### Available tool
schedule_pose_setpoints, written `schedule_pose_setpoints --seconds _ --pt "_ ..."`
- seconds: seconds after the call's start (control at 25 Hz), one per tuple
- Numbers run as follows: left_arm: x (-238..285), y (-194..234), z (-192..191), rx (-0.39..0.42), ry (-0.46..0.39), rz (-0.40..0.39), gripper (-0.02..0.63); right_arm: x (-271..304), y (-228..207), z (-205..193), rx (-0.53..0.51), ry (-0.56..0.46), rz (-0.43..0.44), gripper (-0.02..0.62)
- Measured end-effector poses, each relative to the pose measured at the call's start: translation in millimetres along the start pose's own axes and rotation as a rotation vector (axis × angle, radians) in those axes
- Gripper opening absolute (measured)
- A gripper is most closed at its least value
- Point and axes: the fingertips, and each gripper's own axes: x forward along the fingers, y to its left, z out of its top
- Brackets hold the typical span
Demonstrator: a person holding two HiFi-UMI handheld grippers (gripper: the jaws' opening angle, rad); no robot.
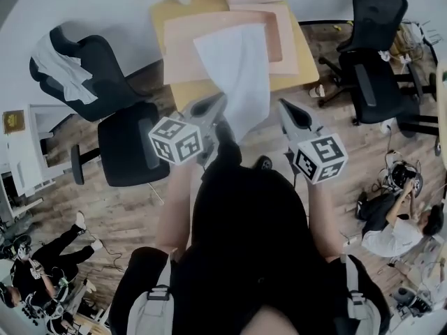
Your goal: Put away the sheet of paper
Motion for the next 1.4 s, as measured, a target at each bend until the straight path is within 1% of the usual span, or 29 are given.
schedule_pose_setpoints --seconds 0.2,0.4,0.6,0.8,1.08,1.28,1.4 --pt "5.4 49.5 21.4 -0.010 0.018 -0.039 0.011 42.0 3.5 12.9 0.011 0.004 -0.046 0.003" --pt "13.9 84.0 34.1 -0.020 0.030 -0.059 0.011 66.3 3.0 17.2 0.021 0.013 -0.081 0.003" --pt "20.7 114.1 40.8 -0.035 0.059 -0.058 0.011 77.8 -1.9 18.9 0.041 0.026 -0.109 0.003" --pt "31.6 140.7 41.5 -0.062 0.092 -0.028 0.011 88.2 -16.2 17.9 0.067 0.037 -0.121 0.003" --pt "65.7 172.0 39.1 -0.070 0.166 0.058 0.011 114.5 -50.9 23.0 0.090 0.067 -0.071 0.003" --pt "85.7 191.4 37.3 -0.088 0.222 0.144 0.011 135.7 -72.7 42.9 0.079 0.090 0.010 0.003" --pt "99.5 200.6 37.8 -0.083 0.247 0.198 0.011 145.6 -87.0 53.4 0.068 0.100 0.063 0.003"
